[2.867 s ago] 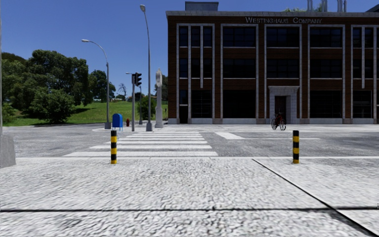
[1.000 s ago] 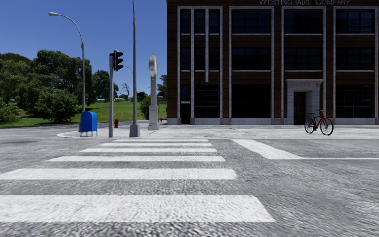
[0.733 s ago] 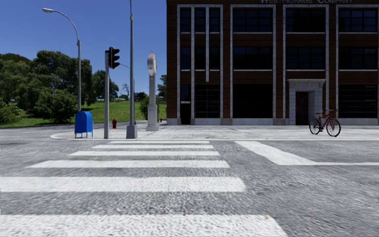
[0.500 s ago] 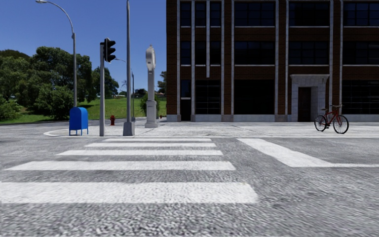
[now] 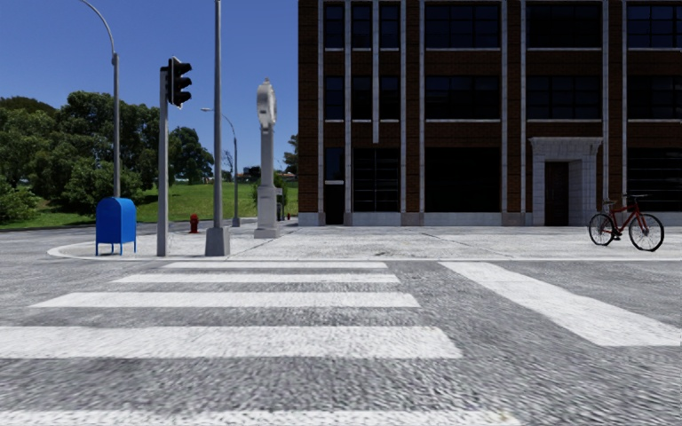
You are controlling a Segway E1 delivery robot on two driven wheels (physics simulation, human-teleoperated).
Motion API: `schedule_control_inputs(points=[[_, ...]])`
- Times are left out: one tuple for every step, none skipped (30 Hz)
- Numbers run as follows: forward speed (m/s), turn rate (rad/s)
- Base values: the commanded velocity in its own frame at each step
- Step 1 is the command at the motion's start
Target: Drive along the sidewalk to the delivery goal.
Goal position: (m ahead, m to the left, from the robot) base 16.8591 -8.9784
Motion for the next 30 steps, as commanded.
schedule_control_inputs(points=[[1.74, 0.0], [2.0, 0.0], [2.0, 0.0], [2.0, 0.0], [2.0, 0.0], [2.0, 0.0], [2.0, 0.0], [2.0, 0.0], [2.0, 0.0], [2.0, 0.0], [2.0, 0.0], [2.0, 0.0], [2.0, 0.0], [2.0, 0.0], [2.0, 0.0], [2.0, 0.0], [2.0, 0.0], [2.0, 0.0], [2.0, 0.0], [2.0, 0.0], [2.0, 0.0], [2.0, 0.0], [2.0, 0.0], [2.0, 0.0], [2.0, 0.0], [2.0, 0.0], [2.0, 0.0], [2.0, 0.0], [2.0, 0.0], [2.0, 0.0]])
